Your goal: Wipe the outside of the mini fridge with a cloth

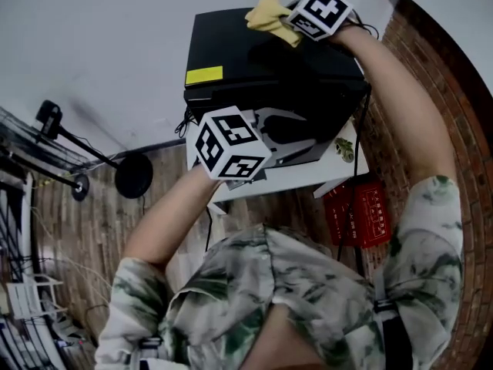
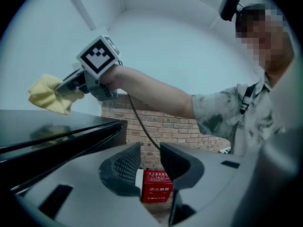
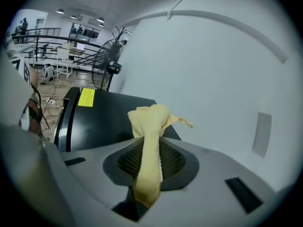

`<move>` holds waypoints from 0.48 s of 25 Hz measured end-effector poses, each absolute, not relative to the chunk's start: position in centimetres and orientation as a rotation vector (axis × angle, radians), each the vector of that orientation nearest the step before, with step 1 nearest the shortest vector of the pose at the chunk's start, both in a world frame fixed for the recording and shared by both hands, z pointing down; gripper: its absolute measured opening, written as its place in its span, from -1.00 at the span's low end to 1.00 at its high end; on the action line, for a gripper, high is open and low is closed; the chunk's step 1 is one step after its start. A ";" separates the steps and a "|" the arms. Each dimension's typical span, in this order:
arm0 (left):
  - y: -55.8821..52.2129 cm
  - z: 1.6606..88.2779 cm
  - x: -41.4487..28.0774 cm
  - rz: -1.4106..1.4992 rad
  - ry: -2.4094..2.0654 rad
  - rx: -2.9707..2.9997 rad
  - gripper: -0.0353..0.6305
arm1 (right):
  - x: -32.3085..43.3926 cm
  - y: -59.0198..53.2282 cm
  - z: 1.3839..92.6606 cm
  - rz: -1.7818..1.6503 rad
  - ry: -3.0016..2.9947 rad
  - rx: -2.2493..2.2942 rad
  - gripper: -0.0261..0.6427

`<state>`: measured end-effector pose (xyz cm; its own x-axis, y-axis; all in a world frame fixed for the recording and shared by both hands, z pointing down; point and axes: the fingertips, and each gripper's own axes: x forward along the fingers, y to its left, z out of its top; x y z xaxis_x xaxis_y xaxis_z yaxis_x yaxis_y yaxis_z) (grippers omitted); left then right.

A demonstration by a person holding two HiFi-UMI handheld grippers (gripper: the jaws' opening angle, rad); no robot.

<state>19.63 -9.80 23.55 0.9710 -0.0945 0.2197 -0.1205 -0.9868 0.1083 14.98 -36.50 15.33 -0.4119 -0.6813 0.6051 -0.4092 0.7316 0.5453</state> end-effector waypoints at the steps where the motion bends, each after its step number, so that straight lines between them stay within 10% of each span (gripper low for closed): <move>1: -9.8 23.7 19.3 0.325 -0.177 2.995 -0.53 | 13.2 -36.5 15.3 -0.405 -2.072 0.797 -0.66; 12: -10.5 24.6 16.2 0.326 -0.319 2.957 -0.53 | 1.0 -37.8 19.2 -0.495 -2.003 0.599 -0.66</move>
